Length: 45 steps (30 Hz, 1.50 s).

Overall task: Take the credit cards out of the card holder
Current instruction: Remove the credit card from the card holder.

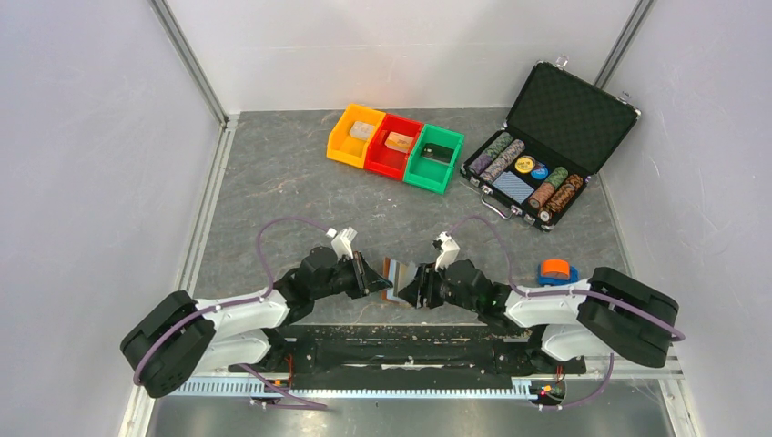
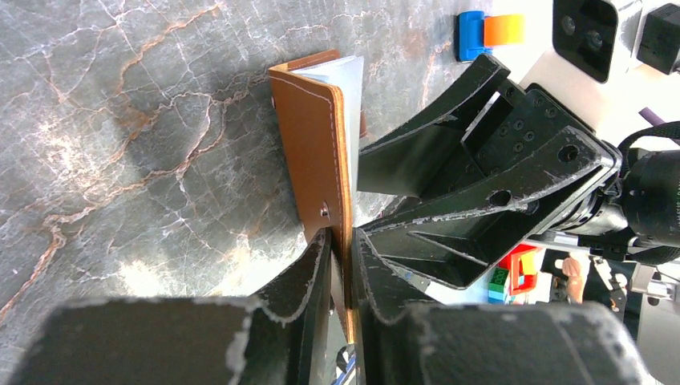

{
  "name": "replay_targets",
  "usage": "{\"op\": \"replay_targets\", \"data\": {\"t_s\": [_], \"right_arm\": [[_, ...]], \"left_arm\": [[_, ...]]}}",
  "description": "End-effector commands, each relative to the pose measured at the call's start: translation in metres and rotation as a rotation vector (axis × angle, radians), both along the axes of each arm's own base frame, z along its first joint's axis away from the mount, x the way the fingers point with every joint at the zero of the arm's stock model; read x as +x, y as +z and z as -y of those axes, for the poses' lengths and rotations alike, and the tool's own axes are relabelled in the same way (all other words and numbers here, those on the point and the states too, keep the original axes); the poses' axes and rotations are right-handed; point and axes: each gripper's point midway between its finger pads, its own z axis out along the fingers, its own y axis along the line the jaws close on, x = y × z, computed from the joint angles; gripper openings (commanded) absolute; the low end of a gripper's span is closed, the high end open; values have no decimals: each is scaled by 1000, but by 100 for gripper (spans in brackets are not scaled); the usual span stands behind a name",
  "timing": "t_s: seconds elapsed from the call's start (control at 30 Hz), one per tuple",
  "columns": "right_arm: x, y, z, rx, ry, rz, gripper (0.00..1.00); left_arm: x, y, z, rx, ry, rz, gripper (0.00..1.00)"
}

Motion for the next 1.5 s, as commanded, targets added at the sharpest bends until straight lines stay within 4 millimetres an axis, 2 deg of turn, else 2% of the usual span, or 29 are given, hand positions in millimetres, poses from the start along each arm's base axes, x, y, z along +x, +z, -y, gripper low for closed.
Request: {"op": "replay_targets", "data": {"t_s": [0.0, 0.17, 0.3, 0.4, 0.67, 0.77, 0.87, 1.13, 1.47], "right_arm": [[5, 8, 3, 13, -27, 34, 53], [6, 7, 9, 0, -50, 42, 51], [8, 5, 17, -22, -80, 46, 51], [10, 6, 23, -37, -104, 44, 56], [17, 30, 32, -28, -154, 91, 57], [18, 40, 30, -6, -157, 107, 59], [19, 48, 26, 15, -153, 122, 62], [17, 57, 16, 39, -119, 143, 58], [26, 80, 25, 58, -177, 202, 60]], "left_arm": [[6, 12, 1, -30, 18, 49, 20], [6, 11, 1, -29, 18, 48, 17], [6, 11, 0, -27, 19, 49, 19], [6, 11, 0, -25, 18, 49, 19], [6, 15, 1, -35, 16, 56, 21], [6, 14, 1, -35, 15, 53, 6], [7, 13, 1, -30, 18, 52, 3], [7, 5, -3, -5, 34, 37, 2], [10, -5, -8, 44, 53, 30, 2]]}}
